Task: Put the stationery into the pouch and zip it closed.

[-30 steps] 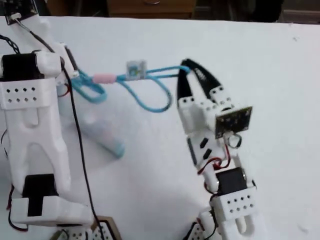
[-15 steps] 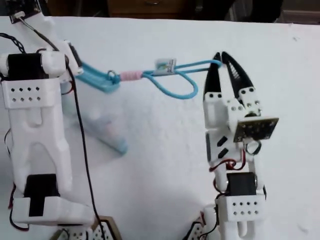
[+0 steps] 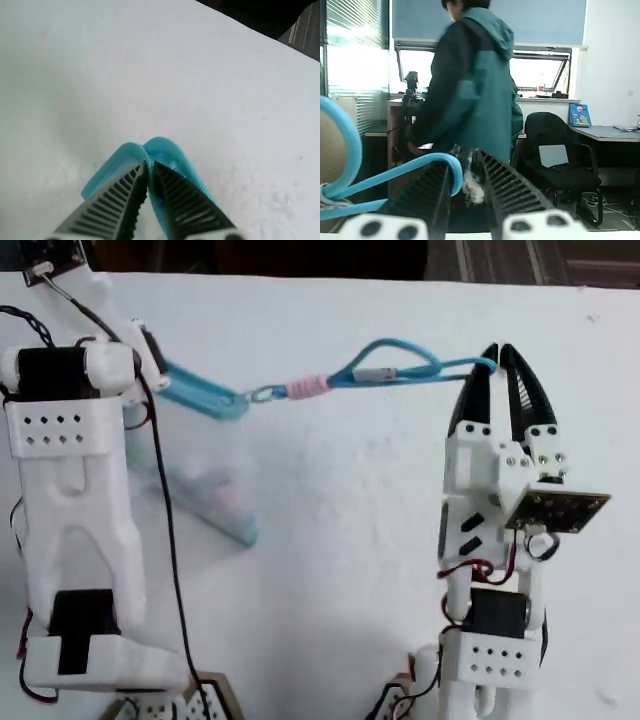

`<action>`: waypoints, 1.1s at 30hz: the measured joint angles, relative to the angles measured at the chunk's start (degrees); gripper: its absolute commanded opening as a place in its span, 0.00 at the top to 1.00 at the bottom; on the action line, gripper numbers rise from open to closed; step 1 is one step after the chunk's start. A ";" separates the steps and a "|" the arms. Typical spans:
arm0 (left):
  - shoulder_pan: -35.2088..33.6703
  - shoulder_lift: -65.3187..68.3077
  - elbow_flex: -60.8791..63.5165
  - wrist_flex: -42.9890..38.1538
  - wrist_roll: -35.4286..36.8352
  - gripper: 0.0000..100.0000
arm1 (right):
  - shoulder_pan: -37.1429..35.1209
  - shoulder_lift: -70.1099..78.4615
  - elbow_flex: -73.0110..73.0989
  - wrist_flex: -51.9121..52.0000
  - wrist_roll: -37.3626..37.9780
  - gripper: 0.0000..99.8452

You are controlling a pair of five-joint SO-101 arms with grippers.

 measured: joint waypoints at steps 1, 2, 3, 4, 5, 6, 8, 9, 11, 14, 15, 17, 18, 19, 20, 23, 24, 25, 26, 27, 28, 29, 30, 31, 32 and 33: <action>0.00 0.00 0.00 0.00 0.00 0.98 | 0.35 0.00 -0.26 0.44 -0.44 0.98; 0.00 0.00 0.00 0.00 0.00 0.98 | 0.79 0.00 -0.79 0.79 -0.97 0.98; 0.00 0.00 0.00 0.00 0.00 0.98 | 1.32 0.00 -1.32 1.05 -1.58 0.98; 0.00 0.00 0.00 0.00 0.00 0.98 | 1.93 0.00 -1.67 1.05 -2.11 0.98; 0.09 0.00 0.00 0.00 0.00 0.98 | 2.46 0.00 -2.11 1.05 -2.55 0.98; 0.09 -0.09 0.00 0.00 0.00 0.98 | 3.08 0.00 -2.20 1.05 -2.81 0.98; 0.09 -0.09 0.00 0.00 0.00 0.98 | 3.87 0.00 -2.20 1.14 -2.99 0.98; 0.09 -0.09 0.00 0.00 0.00 0.98 | 3.87 0.00 -2.20 1.76 -2.99 0.98; 0.09 -0.09 0.00 0.00 0.00 0.98 | 3.87 0.00 -2.55 2.46 -2.99 0.98; 0.09 -0.09 0.00 0.00 0.00 0.98 | 3.87 0.00 -4.22 4.40 -2.99 0.98; 0.09 -0.09 0.00 0.00 0.00 0.98 | 3.87 0.00 -4.92 5.01 -2.99 0.98; 0.09 -0.09 0.00 0.00 0.00 0.98 | 3.87 0.00 -6.33 6.15 -2.99 0.98; 0.09 -0.09 0.00 0.00 0.00 0.98 | 4.31 0.00 -7.03 6.68 -2.99 0.98; 0.18 -0.09 0.00 0.00 0.00 0.98 | 5.54 0.00 -7.74 7.47 -3.34 0.98; 0.18 -0.09 0.00 0.00 0.00 0.98 | 7.12 0.00 -8.44 8.18 -4.04 0.98; 0.44 -0.09 0.00 0.00 0.09 0.98 | 12.04 0.00 -9.14 11.16 -7.21 0.98; 0.53 -0.09 0.00 0.00 0.09 0.98 | 13.36 0.00 -9.14 12.48 -8.09 0.98; 0.79 -0.09 0.00 0.00 0.09 0.98 | 14.33 -0.26 -9.14 13.80 -8.88 0.98; 0.97 -0.09 0.00 0.00 0.09 0.98 | 15.21 -0.70 -9.49 15.03 -9.67 0.98; 1.05 -0.09 0.00 0.00 0.09 0.98 | 16.00 -1.32 -9.85 16.26 -10.11 0.98; 1.05 -0.09 0.00 0.00 0.09 0.98 | 16.44 -2.20 -10.29 16.97 -10.37 0.98; 1.05 -0.09 0.00 0.00 0.09 0.98 | 16.53 -3.08 -10.37 17.41 -10.46 0.98; 1.05 -0.09 0.00 0.00 0.09 0.98 | 16.62 -4.04 -10.37 17.76 -10.46 0.98; 1.05 -0.09 0.00 0.00 0.09 0.98 | 16.62 -4.84 -10.37 17.85 -10.46 0.98; 1.05 -0.09 0.00 0.00 0.09 0.98 | 16.62 -5.45 -10.37 17.85 -10.46 0.98; 1.05 -0.09 0.00 0.09 0.09 0.98 | 16.62 -5.89 -10.37 17.85 -10.46 0.98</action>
